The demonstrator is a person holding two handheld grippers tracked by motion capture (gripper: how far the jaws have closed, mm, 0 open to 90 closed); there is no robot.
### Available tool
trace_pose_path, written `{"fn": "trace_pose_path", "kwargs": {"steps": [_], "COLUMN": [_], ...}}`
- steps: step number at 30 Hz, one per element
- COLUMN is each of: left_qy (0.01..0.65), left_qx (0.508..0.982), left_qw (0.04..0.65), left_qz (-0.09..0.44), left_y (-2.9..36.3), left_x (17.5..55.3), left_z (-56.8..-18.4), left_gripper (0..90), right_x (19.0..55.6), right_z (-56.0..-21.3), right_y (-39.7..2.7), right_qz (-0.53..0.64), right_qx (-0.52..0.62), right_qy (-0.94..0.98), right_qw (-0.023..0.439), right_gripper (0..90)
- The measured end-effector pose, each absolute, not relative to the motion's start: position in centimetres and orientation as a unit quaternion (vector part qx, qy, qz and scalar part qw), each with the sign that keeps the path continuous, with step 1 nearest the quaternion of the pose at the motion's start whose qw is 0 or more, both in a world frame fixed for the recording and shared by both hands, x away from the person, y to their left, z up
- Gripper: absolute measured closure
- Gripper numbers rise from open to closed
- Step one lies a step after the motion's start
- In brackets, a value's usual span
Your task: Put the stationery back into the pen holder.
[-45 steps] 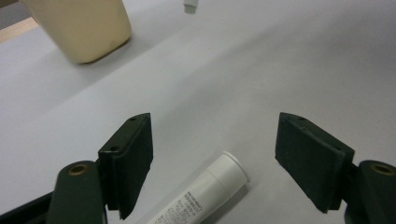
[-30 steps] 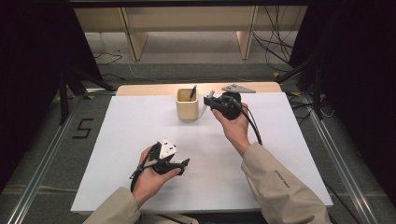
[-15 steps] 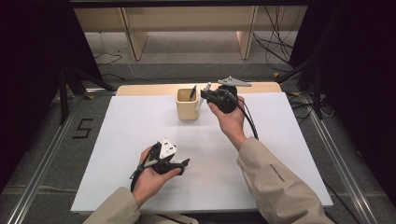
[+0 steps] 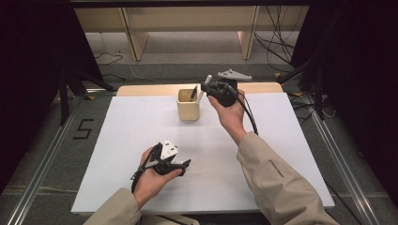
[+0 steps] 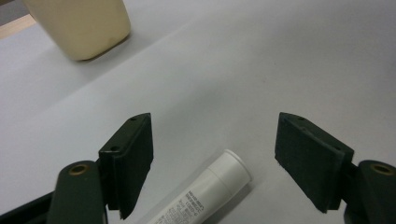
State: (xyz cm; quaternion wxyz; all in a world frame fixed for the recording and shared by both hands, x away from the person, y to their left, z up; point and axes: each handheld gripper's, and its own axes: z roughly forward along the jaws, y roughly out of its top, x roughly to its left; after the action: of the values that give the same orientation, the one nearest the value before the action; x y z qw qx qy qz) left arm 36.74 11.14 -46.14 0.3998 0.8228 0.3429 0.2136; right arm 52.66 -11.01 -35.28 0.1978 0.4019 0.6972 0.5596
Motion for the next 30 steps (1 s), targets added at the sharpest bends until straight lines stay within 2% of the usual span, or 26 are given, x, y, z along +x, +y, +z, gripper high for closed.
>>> {"fn": "trace_pose_path", "kwargs": {"steps": [20, 30], "left_qy": [0.345, 0.346], "left_qx": [0.821, 0.821], "left_qw": [0.401, 0.401], "left_qz": [0.214, 0.213], "left_y": [11.1, 11.2], "left_x": [36.8, 36.9], "left_z": [-46.2, -46.3], "left_gripper": [27.9, 27.9], "right_x": [54.2, 55.2], "right_z": [-34.7, -36.3], "right_y": [-9.9, -9.0], "right_qz": [0.562, 0.535], "right_qx": [0.405, 0.408], "right_qy": [0.687, 0.707], "right_qw": [0.217, 0.220], "right_gripper": [78.6, 76.6]}}
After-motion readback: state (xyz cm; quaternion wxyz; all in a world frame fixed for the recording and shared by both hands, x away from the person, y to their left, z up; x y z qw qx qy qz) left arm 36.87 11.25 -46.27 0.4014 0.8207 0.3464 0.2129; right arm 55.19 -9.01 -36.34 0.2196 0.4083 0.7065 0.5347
